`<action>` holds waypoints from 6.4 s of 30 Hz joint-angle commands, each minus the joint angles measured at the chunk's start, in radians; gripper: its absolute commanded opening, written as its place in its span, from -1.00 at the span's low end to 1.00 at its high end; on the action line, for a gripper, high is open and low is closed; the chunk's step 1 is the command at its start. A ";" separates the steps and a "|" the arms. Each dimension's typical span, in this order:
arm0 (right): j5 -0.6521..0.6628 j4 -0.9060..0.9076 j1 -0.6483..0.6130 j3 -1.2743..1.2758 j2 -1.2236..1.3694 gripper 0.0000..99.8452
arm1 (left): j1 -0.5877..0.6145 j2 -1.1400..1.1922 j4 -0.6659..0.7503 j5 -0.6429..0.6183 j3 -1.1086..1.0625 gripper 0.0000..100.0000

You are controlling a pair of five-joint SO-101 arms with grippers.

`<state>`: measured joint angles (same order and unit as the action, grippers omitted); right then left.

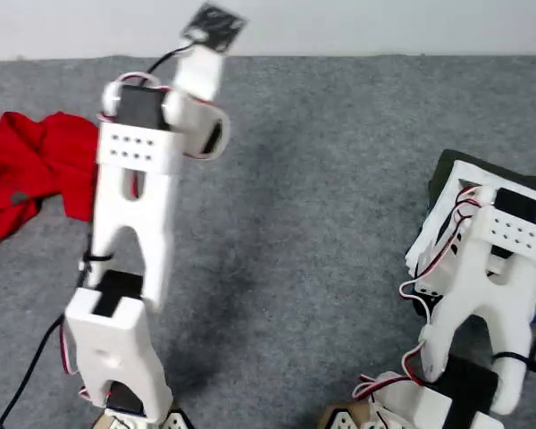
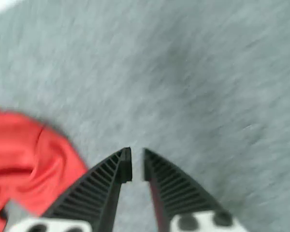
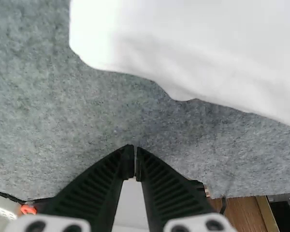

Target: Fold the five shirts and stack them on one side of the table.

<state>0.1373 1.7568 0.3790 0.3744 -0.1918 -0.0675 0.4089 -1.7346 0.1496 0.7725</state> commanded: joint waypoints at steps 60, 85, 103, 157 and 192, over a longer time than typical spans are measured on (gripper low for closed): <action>0.091 0.036 -0.087 -0.008 -0.334 -0.98 | -0.164 -0.302 0.051 0.115 0.400 -0.97; 0.267 0.030 -0.071 -0.006 -0.335 -0.98 | -0.287 -0.356 -0.023 0.123 0.351 -0.97; 0.319 -0.125 -0.452 0.163 -0.189 -0.89 | 0.153 -0.779 -0.020 0.129 -0.349 -0.97; 0.224 -0.308 -0.687 0.124 0.067 -0.55 | 0.861 -1.091 -0.015 0.445 -0.908 -0.97; 0.232 -0.174 -0.565 -0.063 0.079 -0.98 | 0.859 -1.092 0.026 0.445 -0.940 -0.97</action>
<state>0.3675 1.5512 -0.2639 0.3360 0.0675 0.7933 -0.6728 -1.7346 0.5838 -0.1772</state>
